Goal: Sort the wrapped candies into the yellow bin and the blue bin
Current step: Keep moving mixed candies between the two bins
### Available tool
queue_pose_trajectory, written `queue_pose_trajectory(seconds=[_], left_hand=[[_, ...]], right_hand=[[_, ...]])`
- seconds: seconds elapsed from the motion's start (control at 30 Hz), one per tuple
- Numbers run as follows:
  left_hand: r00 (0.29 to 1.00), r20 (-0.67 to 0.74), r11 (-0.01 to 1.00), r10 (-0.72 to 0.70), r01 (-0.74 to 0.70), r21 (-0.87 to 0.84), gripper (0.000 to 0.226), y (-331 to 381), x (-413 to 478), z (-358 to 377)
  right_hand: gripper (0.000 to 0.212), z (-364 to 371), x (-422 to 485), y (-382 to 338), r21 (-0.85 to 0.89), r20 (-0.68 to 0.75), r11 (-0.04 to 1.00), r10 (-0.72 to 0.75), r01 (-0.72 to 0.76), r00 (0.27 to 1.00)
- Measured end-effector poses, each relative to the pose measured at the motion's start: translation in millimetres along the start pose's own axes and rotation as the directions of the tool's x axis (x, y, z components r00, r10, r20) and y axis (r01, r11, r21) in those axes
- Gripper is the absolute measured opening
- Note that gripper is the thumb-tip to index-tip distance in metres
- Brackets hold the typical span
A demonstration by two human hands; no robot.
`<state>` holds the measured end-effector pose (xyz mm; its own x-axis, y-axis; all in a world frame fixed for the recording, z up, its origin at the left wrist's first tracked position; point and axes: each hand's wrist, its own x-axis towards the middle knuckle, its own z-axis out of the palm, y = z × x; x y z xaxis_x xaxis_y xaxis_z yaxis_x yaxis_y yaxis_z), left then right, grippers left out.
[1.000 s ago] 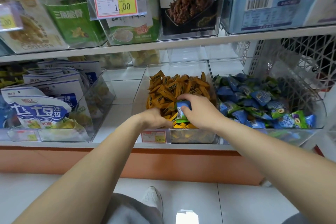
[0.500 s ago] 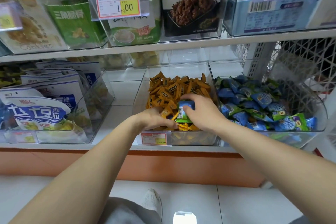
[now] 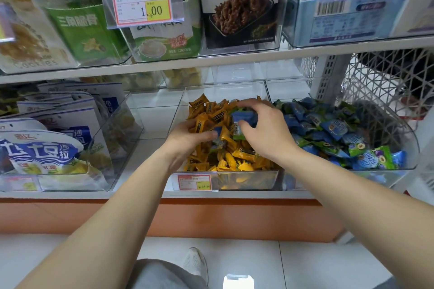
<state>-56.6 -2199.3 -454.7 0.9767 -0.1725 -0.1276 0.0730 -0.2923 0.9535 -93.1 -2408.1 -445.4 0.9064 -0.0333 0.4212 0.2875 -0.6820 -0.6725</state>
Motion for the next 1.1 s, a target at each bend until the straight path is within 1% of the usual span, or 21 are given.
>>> queue_pose_trajectory(seconds=[0.1,0.17,0.2,0.23,0.27,0.33,0.37,0.4,0.47,0.5,0.53,0.6,0.67,0.7,0.77,0.83,0.9,1.0,1.1], left_hand=[[0.991,-0.110,0.997,0.081,-0.082,-0.011,0.025,4,4,5],[0.975,-0.149,0.986,0.166,-0.161,0.048,0.027,7,5,8],[0.969,-0.160,0.980,0.191,-0.178,0.087,0.027,7,5,11],[0.964,-0.169,0.971,0.205,-0.178,0.162,0.028,7,5,12],[0.961,-0.172,0.947,0.217,-0.164,0.278,0.033,7,5,13],[0.953,-0.170,0.846,0.250,-0.130,0.517,0.047,5,5,14],[0.943,-0.176,0.805,0.281,-0.132,0.579,0.049,6,5,13],[0.929,-0.187,0.784,0.319,-0.148,0.603,0.045,9,4,11],[0.905,-0.179,0.752,0.385,-0.195,0.629,0.027,16,1,5],[0.914,-0.135,0.721,0.383,-0.205,0.662,0.019,19,-1,3],[0.934,-0.068,0.685,0.350,-0.205,0.699,0.014,20,-3,2],[0.975,0.070,0.610,0.212,-0.188,0.770,0.009,16,-7,2],[0.988,0.130,0.557,0.079,-0.152,0.817,0.020,9,-10,5],[0.989,0.137,0.547,0.045,-0.139,0.825,0.023,6,-10,5],[0.992,0.124,0.553,0.026,-0.118,0.825,0.027,3,-11,4],[0.993,0.115,0.582,0.026,-0.109,0.806,0.031,1,-10,1],[0.991,0.129,0.609,0.019,-0.114,0.785,0.030,-1,-12,0],[0.995,0.101,0.654,-0.008,-0.071,0.753,0.036,-1,-13,0],[0.991,0.133,0.630,-0.018,-0.092,0.771,0.029,3,-15,0]], right_hand=[[0.041,-3,3,0,0.034,-0.010,0.999,0.033,-0.033,0.999],[0.047,-6,5,1,0.064,-0.012,0.995,0.074,-0.073,0.997],[0.048,-8,6,2,0.078,-0.012,0.993,0.089,-0.088,0.996],[0.049,-10,6,3,0.083,-0.014,0.992,0.095,-0.094,0.995],[0.047,-12,7,4,0.077,-0.018,0.993,0.095,-0.093,0.995],[0.044,-16,7,7,0.048,-0.023,0.995,0.085,-0.084,0.996],[0.043,-18,7,9,0.035,-0.022,0.996,0.079,-0.078,0.997],[0.042,-19,7,11,0.027,-0.022,0.997,0.074,-0.073,0.997],[0.041,-22,6,14,0.016,-0.018,0.998,0.059,-0.059,0.998],[0.039,-22,5,14,0.012,-0.010,0.999,0.044,-0.044,0.999],[0.038,-22,3,13,0.010,0.002,1.000,0.025,-0.025,1.000],[0.039,-21,1,12,0.005,0.033,1.000,-0.004,0.004,0.999],[0.041,-20,0,12,0.004,0.066,1.000,-0.013,0.012,0.998],[0.041,-20,-1,11,0.008,0.081,1.000,-0.018,0.017,0.997],[0.041,-19,-2,10,0.027,0.105,0.999,-0.030,0.028,0.994],[0.041,-19,-3,9,0.039,0.123,0.998,-0.048,0.044,0.991],[0.041,-19,-5,7,0.044,0.145,0.998,-0.060,0.054,0.988],[0.043,-21,-6,7,0.049,0.155,0.997,-0.066,0.059,0.986],[0.045,-24,-7,7,0.048,0.148,0.997,-0.064,0.057,0.987]])
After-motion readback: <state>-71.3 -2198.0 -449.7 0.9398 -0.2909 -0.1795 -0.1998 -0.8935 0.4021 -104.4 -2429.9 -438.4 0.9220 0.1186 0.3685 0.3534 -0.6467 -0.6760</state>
